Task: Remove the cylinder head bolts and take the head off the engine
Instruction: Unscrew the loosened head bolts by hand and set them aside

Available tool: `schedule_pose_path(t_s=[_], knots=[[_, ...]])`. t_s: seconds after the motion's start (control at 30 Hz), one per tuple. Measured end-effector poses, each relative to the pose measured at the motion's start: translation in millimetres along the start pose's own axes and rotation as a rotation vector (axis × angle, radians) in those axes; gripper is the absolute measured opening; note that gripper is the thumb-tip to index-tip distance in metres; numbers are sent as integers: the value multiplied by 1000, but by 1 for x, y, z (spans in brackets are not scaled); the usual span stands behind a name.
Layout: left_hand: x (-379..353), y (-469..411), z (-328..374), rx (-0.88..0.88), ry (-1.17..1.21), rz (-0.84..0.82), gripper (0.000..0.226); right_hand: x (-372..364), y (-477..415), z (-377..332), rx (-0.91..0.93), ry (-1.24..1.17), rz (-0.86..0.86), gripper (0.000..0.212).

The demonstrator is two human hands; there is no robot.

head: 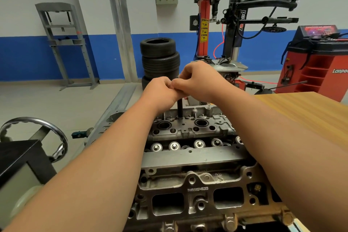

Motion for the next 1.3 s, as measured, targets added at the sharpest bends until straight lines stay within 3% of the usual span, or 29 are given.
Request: schedule_pose_path(t_s=[0.07, 0.17, 0.2, 0.33, 0.4, 0.5, 0.57, 0.63, 0.73, 0.87, 0.97, 1.07, 1.13, 1.3], knots=[[-1, 1, 0, -3, 12, -66, 18, 1, 1, -2, 30, -80, -20, 11], [2, 2, 1, -10, 14, -59, 27, 4, 2, 0, 47, -175, 2, 19], [2, 1, 1, -6, 4, -27, 28, 2, 2, -1, 37, -150, 4, 14], [-1, 2, 3, -8, -36, 32, 24, 0, 0, 1, 4, 16, 28, 28], [-6, 3, -2, 41, -47, -76, 28, 1, 0, 0, 42, -24, 13, 11], [-18, 5, -14, 173, -300, -284, 21, -2, 0, -2, 93, -190, -70, 26], [-22, 5, -20, 237, -410, -323, 23, -7, 0, -2, 81, -221, -122, 21], [-24, 5, -20, 276, -512, -315, 27, -11, 0, 3, 7, -140, -146, 12], [-30, 2, -19, 321, -694, -354, 47, -12, 0, 9, -43, 3, -126, 30], [-28, 3, -23, 384, -656, -348, 58, -10, 0, 1, 32, -161, -150, 8], [-29, 3, -24, 370, -621, -370, 54, -13, 0, 1, 51, -305, -204, 23], [-32, 4, -18, 321, -665, -369, 53, -17, 0, 8, -28, -102, -222, 19], [-34, 4, -15, 301, -697, -371, 52, -15, -1, 10, -37, 22, -163, 28], [-30, 1, -24, 383, -668, -348, 68, -13, -3, 10, 28, -120, -132, 22]])
Point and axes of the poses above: each hand's wrist, its own y-axis away from the middle knuckle, its own x-axis out of the back of the hand, z = x × y, the point moved 6 cm from there along -y, towards the middle knuckle, and after that the axes turned 15 degrees about -z, right-handed, at the moved point
